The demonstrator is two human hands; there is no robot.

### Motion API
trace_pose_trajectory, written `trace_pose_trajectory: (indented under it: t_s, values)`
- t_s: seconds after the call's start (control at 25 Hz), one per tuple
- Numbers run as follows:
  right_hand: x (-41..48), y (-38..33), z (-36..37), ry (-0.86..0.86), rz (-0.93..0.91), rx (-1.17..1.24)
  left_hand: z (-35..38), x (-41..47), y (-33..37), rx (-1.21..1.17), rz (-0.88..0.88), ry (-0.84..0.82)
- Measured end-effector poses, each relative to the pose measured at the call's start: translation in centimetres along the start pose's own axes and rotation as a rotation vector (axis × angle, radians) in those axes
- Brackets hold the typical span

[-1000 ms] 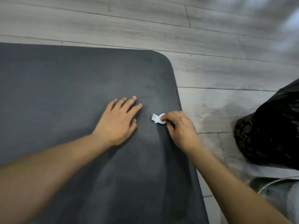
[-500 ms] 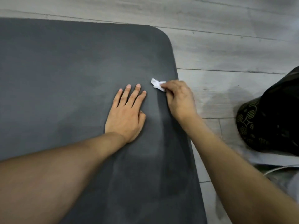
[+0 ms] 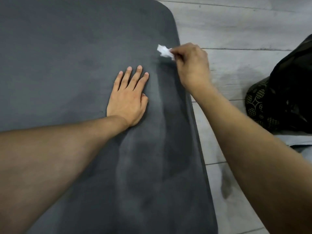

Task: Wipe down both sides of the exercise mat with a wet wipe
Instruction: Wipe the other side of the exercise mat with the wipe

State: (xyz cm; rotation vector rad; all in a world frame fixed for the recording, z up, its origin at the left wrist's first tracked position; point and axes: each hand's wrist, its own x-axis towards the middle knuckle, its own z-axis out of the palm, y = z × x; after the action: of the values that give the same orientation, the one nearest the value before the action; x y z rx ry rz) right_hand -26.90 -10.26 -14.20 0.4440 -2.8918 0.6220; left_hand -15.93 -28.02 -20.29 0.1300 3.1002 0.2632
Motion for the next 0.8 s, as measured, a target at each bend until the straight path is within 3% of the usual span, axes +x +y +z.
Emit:
trace_pose_trajectory:
  t_s: [0.12,0.28,0.4,0.52,0.6,0.68,0.8]
  values:
    - [-1.7,-1.2,2.0,-0.078,-0.012,0.022,-0.1,0.1,0.0,-0.008,0.018,-0.004]
    - [-14.5,-2.6,0.6,-0.103,-0.147,0.140,0.1,0.1,0.0,0.000,0.010,-0.017]
    - [-15.4,-0.8,-0.4,-0.132,-0.227,0.027,0.3,0.0,0.0,0.010,0.022,-0.013]
    - [-12.2,0.0,0.8,0.114,0.116,-0.046,0.2,0.0,-0.2,0.000,0.032,-0.018]
    - [-14.4,-3.3,2.1,0.132,0.187,0.018,0.0,0.0,-0.3,-0.002,0.036,-0.024]
    - [-18.7,-6.1,2.4,0.014,-0.007,0.048,-0.1,0.1,-0.5,-0.014,0.047,-0.038]
    - [-19.2,-2.4,0.7,-0.026,-0.167,0.009,0.0,0.2,-0.6,-0.037,0.055,-0.060]
